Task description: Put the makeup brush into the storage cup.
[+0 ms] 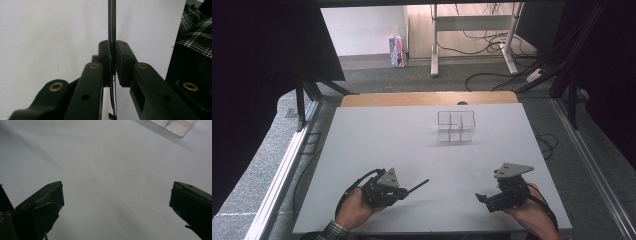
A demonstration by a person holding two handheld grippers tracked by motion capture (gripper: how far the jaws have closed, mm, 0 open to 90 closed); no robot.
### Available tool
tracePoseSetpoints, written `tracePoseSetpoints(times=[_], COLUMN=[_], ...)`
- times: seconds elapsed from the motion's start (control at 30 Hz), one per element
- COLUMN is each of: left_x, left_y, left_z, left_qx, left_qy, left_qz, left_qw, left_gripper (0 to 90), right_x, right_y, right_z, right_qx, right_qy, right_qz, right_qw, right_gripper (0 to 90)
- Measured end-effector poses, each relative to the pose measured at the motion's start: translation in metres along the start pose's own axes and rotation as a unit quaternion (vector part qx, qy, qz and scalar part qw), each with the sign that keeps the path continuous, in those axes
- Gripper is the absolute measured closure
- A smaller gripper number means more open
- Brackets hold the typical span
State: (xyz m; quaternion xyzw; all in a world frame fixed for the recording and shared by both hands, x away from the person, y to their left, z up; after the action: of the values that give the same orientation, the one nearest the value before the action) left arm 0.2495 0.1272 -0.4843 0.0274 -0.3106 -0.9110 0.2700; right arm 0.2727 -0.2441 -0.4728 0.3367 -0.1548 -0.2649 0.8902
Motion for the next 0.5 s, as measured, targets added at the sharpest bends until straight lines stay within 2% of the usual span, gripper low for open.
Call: tracePoseSetpoints(times=[0.33,0.5], left_x=[0.002,0.002], left_y=[0.009,0.013], left_z=[-0.006,-0.009], left_qx=[-0.009,-0.015], left_qy=[-0.008,-0.011], left_qz=[-0.013,-0.018], left_qw=[0.9999,0.9997], left_gripper=[83.5,83.5], right_x=[-0.014,-0.021], right_y=[0.019,0.026], right_z=[-0.009,-0.015], right_qx=[-0.007,-0.012], right_qy=[0.026,0.039], right_qz=[0.029,0.053], right_qw=[0.9992,0.9977], right_gripper=[0.0,0.0])
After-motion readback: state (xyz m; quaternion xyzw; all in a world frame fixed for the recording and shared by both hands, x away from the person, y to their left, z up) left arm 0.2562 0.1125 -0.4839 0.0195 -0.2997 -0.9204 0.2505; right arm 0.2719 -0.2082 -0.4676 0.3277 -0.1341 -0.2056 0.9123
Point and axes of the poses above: each handheld gripper's, and its own axes: z roughly backward along the jaws, y roughly out of its top, x roughly to its right, the point moved 1 cm from there along -z, roughly forward along the jaws, and after that the axes turned 6 degrees about z, right-handed, at the moved point
